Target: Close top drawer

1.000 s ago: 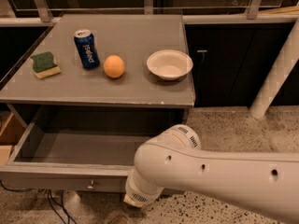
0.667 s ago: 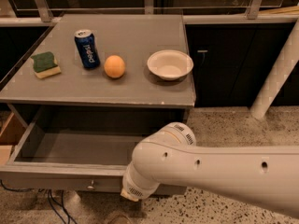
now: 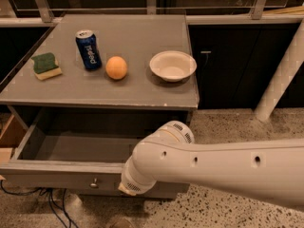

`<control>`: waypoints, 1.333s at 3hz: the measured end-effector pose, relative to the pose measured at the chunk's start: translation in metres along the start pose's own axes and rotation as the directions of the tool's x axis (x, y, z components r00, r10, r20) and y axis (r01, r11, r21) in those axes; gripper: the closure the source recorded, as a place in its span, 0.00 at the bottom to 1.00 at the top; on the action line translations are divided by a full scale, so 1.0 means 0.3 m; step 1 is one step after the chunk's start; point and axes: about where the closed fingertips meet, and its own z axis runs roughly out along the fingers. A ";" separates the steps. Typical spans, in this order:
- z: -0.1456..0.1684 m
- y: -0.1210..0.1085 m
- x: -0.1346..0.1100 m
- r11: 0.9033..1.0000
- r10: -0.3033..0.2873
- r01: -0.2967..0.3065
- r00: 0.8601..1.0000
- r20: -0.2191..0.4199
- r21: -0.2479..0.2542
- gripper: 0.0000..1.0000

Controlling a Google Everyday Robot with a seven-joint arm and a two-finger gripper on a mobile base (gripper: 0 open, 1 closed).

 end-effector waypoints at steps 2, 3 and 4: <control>0.016 0.008 -0.059 0.999 0.022 -0.018 0.996 0.082 -0.047 1.00; 0.006 0.004 -0.050 0.999 0.005 -0.001 0.996 0.088 -0.042 1.00; 0.028 -0.031 -0.077 1.000 0.007 -0.007 0.996 0.085 -0.009 1.00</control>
Offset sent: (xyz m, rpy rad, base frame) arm 0.0242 0.0325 0.0010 0.1138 -0.0150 -0.0119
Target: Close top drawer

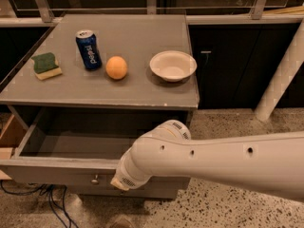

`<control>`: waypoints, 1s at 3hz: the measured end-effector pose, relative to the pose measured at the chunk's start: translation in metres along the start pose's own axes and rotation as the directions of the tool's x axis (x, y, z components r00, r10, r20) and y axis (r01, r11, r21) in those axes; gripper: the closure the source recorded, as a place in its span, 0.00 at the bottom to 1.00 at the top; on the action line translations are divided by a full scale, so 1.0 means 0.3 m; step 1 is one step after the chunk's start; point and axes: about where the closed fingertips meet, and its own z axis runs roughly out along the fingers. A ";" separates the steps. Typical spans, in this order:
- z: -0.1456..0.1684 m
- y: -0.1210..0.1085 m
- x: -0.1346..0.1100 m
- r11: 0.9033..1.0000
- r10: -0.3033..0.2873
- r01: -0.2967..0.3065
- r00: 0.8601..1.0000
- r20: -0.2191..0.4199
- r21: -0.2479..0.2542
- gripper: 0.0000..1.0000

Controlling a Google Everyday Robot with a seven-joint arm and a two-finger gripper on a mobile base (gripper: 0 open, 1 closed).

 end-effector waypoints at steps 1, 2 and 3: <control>0.009 -0.030 -0.030 0.999 -0.006 0.006 1.000 0.006 0.032 1.00; 0.020 -0.084 -0.083 0.997 -0.029 0.028 1.000 0.011 0.077 1.00; 0.028 -0.144 -0.145 0.992 -0.060 0.057 0.998 0.019 0.117 1.00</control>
Offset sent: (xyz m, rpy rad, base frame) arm 0.0786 0.0345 0.0119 -0.0462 -0.1757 -0.0216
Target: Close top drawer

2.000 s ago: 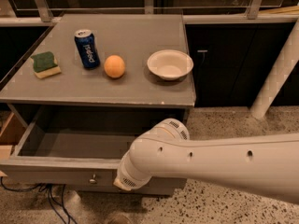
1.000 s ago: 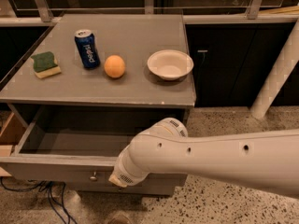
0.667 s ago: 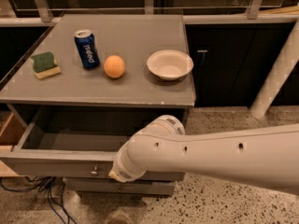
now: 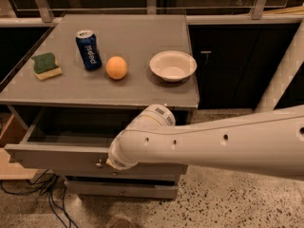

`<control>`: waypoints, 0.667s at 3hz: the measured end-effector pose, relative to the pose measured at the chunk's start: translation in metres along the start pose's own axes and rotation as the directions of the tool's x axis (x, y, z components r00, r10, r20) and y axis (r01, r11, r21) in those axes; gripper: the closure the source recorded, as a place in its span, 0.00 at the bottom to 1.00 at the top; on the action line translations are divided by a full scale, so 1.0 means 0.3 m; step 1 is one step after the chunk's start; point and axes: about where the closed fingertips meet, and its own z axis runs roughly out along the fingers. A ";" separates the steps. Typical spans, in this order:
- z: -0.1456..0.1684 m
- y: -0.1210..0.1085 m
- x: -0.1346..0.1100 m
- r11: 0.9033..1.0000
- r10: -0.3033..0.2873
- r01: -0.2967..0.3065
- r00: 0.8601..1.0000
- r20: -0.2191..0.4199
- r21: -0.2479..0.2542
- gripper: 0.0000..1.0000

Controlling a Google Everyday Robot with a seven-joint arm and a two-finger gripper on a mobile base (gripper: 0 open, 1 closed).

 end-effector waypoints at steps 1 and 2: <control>0.002 -0.004 -0.007 1.000 -0.010 0.010 1.000 0.000 0.006 0.97; 0.002 -0.004 -0.007 1.000 -0.010 0.010 1.000 0.000 0.006 0.73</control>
Offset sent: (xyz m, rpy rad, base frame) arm 0.0025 0.0016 0.0009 -0.0048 -0.0105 0.0064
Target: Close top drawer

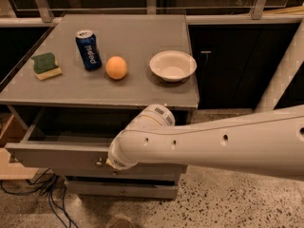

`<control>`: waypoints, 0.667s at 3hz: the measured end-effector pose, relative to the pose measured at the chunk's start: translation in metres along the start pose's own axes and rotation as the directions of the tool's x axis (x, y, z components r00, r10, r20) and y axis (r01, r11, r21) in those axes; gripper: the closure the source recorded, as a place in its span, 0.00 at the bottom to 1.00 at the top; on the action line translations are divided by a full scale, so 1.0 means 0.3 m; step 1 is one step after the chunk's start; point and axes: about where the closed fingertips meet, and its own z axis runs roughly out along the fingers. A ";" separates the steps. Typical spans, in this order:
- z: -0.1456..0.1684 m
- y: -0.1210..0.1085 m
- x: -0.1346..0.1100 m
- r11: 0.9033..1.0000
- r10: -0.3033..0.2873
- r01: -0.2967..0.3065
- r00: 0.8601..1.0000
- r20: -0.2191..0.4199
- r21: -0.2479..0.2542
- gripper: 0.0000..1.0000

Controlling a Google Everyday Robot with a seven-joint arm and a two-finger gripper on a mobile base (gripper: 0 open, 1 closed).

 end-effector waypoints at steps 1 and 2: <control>0.000 0.000 0.000 1.000 0.000 0.000 1.000 0.000 0.000 0.49; 0.000 0.000 0.000 1.000 0.000 0.000 1.000 0.000 0.000 0.27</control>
Offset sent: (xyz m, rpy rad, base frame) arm 0.0000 0.0000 0.0000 0.0000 0.0000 0.0000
